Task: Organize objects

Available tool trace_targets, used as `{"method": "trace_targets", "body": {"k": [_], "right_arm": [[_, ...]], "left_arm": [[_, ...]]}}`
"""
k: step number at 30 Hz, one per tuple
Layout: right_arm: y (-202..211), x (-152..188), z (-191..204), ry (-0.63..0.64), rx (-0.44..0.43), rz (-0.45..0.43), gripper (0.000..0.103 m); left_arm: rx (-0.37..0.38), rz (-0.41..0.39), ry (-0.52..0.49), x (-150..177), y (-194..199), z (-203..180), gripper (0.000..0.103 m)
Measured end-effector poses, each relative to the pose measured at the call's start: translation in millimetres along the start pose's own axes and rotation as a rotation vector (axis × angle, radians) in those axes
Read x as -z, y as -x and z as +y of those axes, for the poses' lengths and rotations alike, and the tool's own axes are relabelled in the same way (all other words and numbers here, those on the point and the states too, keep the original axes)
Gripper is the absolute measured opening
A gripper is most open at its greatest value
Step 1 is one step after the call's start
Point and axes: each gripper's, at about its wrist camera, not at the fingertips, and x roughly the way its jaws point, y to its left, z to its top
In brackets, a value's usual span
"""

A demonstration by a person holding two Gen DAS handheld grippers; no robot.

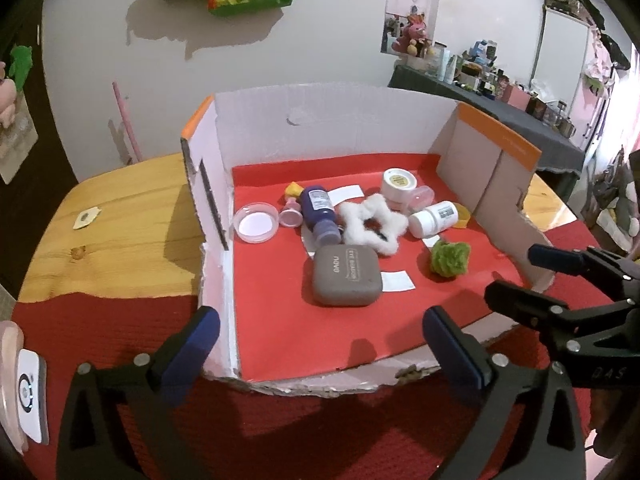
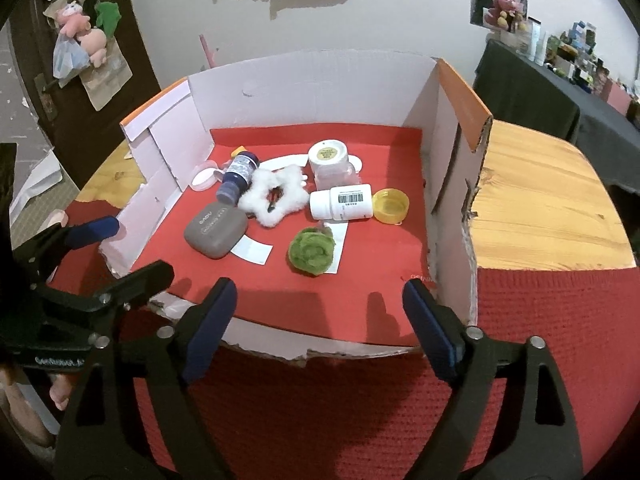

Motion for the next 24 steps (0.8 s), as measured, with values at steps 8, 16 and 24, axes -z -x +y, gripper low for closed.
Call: {"method": "trace_targets", "body": {"k": [8, 16, 24], "right_arm": [[4, 1, 1, 0.012, 0.012, -0.017, 0.100], [7, 3, 0, 0.007, 0.018, -0.023, 0.100], [7, 3, 2, 0.010, 0.019, -0.022, 0.100]], "left_arm": [[-0.001, -0.010, 0.003, 2, 4, 1, 0.103], [-0.028, -0.031, 0.011, 1, 12, 2, 0.103], [-0.045, -0.024, 0.024, 2, 12, 9, 0.103]]}}
